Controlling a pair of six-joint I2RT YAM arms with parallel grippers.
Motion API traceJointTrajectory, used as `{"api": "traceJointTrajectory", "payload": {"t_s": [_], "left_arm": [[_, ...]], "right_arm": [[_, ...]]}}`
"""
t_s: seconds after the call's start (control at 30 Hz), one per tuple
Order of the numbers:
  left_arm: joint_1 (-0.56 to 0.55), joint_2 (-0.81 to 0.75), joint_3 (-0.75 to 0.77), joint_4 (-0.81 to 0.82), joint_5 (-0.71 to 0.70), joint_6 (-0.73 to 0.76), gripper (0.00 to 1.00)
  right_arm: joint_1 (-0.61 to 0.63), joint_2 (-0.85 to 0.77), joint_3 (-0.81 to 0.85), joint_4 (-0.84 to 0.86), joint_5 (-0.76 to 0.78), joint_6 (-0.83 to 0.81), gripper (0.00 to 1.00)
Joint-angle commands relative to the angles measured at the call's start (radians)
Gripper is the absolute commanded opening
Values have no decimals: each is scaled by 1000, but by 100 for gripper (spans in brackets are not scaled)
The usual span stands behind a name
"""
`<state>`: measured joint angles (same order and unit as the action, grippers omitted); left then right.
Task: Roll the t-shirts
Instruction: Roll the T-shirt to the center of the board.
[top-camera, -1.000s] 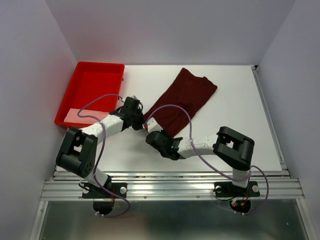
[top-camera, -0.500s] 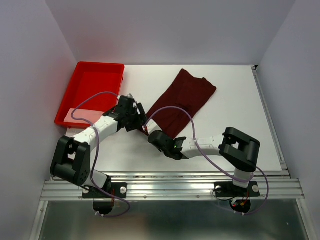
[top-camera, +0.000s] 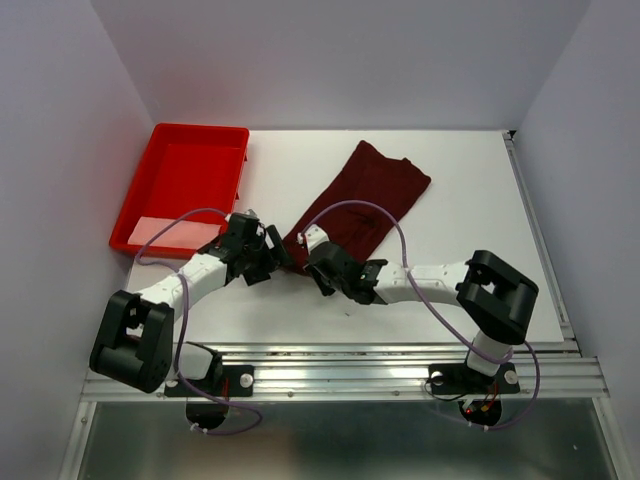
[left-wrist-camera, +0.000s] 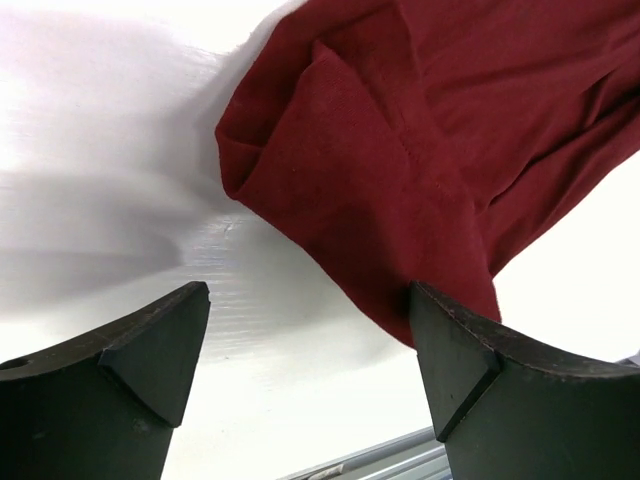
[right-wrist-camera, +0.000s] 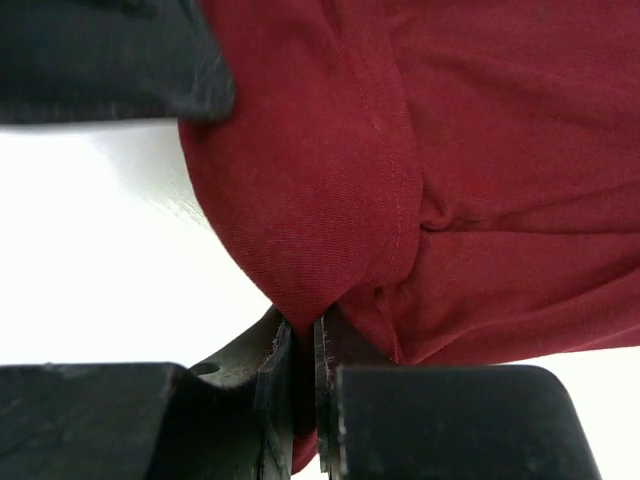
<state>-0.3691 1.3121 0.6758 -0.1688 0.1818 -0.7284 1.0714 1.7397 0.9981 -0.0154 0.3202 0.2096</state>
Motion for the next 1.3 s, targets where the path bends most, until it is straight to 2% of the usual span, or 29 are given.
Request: {"api": "traceJointTrajectory", "payload": {"t_s": [0.0,0.4,0.53,0.63,0.73,0.77,0.8,0.83,0.87,0.9,0.93,0.97,1.0,1.03,1.13,1.27], "left_arm": [[-1,-43,-48,98,47,-34,91],[-1,-13,-130,302,76,-101,92],[-1,24,-143,368,74,-127,88],[-1,52,-142,406,76,-141,81],[-1,82,-125,404,71,-134,68],[-1,85,-121,404,70,-131,68],[-1,88,-110,390,62,-126,57],[-1,88,-104,379,58,-118,52],[-2,85,-90,356,45,-117,36],[-1,84,-82,342,39,-109,29],[-1,79,-75,328,38,-105,21],[-1,76,-67,315,35,-103,14],[-1,75,-50,286,30,-101,1],[-1,75,-39,267,30,-100,0],[-1,70,-10,212,30,-95,0],[-1,68,21,170,21,-91,0]], "right_arm": [[-22,-55,19,19,-81,40,1],[-31,-66,16,-14,-130,47,1],[-31,-68,11,-14,-133,48,1],[-31,-71,7,-14,-135,50,1],[-31,-74,2,-17,-129,50,1],[-31,-72,2,-20,-129,48,1],[-31,-72,4,-23,-125,47,1],[-31,-72,5,-29,-119,44,3],[-31,-71,8,-34,-113,42,6],[-31,-71,14,-40,-110,36,11],[-31,-71,16,-52,-107,31,23],[-31,-71,19,-58,-106,24,28],[-31,-72,23,-66,-102,14,34],[-31,-72,31,-80,-99,10,50],[-31,-77,43,-107,-79,-9,67],[-11,-85,54,-130,-37,-32,76]]}}
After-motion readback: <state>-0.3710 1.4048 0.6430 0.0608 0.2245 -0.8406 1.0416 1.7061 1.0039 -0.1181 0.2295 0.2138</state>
